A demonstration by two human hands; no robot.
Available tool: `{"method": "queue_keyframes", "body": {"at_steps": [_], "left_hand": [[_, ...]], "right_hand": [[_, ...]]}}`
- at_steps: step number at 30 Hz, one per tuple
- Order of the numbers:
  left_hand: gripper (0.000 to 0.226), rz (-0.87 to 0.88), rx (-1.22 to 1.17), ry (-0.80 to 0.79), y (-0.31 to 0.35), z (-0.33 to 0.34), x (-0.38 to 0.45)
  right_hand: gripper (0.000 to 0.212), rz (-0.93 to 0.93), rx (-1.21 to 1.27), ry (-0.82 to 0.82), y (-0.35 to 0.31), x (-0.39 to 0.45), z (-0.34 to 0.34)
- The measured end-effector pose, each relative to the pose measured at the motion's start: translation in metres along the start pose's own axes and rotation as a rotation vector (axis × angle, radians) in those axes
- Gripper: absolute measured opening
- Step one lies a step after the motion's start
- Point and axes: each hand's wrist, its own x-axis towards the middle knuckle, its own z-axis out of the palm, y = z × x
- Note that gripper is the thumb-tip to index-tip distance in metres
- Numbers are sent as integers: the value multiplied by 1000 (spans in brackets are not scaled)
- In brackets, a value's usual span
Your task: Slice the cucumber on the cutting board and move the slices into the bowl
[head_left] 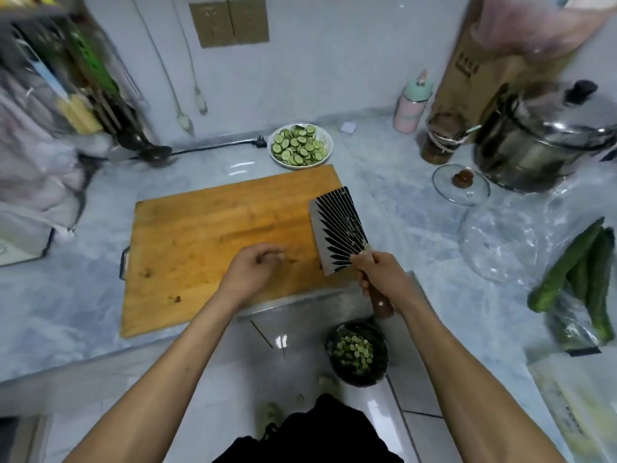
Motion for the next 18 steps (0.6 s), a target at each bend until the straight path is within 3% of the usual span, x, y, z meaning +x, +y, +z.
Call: {"method": "queue_keyframes", "body": {"at_steps": [5,13,18], "left_hand": [[13,-134,-139,68,15,10,22],[15,-215,-215,158,29,14,51],[14,-266,-200,202,18,6,51]], "right_hand": [[14,-21,8,-81,-13,54,4],[26,76,-100,-108,-11,127,25],[36,26,-495,-111,-22,135,33]]}}
